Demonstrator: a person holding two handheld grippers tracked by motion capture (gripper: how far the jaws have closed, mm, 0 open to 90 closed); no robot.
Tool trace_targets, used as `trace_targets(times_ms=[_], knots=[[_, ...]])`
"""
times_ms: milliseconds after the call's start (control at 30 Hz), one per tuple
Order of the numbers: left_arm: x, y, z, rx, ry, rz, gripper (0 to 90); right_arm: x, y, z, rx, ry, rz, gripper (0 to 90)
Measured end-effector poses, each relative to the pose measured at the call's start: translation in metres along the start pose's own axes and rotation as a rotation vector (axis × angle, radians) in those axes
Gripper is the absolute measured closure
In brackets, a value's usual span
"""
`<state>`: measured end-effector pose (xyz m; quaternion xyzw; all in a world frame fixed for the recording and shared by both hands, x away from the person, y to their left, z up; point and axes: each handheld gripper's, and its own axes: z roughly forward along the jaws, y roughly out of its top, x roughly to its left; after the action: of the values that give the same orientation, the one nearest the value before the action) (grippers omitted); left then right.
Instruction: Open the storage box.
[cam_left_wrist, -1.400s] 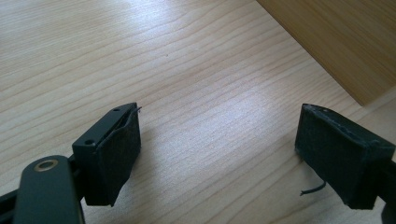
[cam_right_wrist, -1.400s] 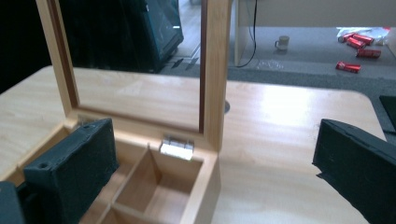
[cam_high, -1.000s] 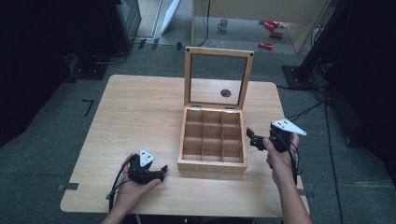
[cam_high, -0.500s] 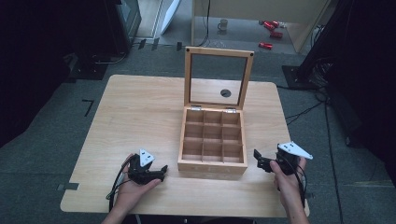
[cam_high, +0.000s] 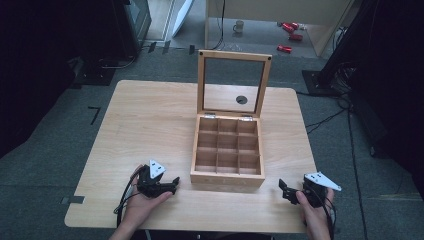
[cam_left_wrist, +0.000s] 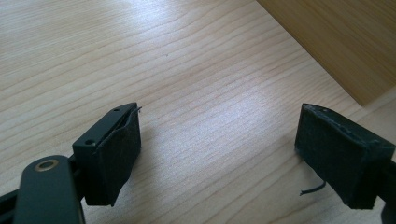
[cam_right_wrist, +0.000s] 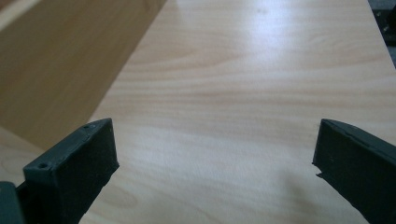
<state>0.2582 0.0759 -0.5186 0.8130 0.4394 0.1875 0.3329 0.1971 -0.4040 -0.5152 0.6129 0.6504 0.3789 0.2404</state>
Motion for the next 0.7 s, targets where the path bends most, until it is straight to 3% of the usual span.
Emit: trace_targets(times_ms=[267, 467, 700], knots=[[0.000, 0.000, 0.000, 0.000, 0.001, 0.000, 15.0, -0.002, -0.012, -0.004, 0.040, -0.024, -0.012, 0.0], [0.000, 0.000, 0.000, 0.000, 0.001, 0.001, 15.0, 0.004, -0.014, 0.001, 0.131, -0.086, -0.073, 0.0], [0.000, 0.000, 0.000, 0.000, 0.001, 0.000, 15.1, 0.006, -0.014, 0.002, 0.133, -0.087, -0.089, 0.0]])
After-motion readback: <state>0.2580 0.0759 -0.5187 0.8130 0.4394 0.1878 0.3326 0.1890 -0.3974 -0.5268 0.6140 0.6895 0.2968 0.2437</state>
